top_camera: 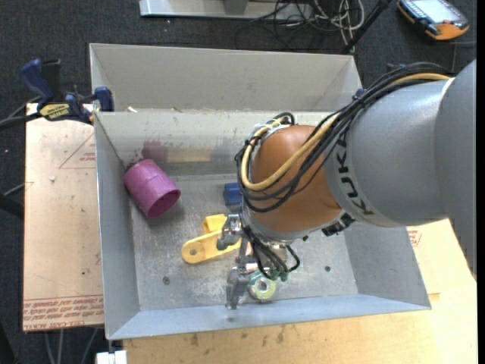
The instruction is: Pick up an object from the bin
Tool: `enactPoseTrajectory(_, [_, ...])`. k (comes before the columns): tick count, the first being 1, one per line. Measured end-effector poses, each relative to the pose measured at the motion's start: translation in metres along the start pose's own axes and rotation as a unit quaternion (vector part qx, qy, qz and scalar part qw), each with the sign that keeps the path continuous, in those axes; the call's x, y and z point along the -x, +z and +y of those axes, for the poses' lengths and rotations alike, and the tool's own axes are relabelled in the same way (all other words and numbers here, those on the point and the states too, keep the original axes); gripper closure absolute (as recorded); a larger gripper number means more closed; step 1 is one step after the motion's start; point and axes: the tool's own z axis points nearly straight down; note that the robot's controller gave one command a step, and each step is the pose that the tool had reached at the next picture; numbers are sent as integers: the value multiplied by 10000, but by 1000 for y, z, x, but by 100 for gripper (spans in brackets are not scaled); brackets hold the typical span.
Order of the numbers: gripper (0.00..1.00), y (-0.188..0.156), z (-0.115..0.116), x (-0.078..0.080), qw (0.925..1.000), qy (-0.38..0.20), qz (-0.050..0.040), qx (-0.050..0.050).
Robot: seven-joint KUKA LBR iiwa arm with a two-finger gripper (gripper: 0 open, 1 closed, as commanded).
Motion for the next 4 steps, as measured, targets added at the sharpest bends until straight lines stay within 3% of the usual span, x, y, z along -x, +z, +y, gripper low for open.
enactPoseTrajectory(1, [0, -3, 0, 2, 10000, 14, -34, 5])
enactPoseTrajectory(2, [0, 18, 15, 24, 9990, -449, -75, 2])
enactPoseTrajectory(3, [0, 55, 32, 42, 9951, -983, -44, 4])
enactPoseTrajectory(4, [100, 76, 4, 93, 9994, 315, -153, 56])
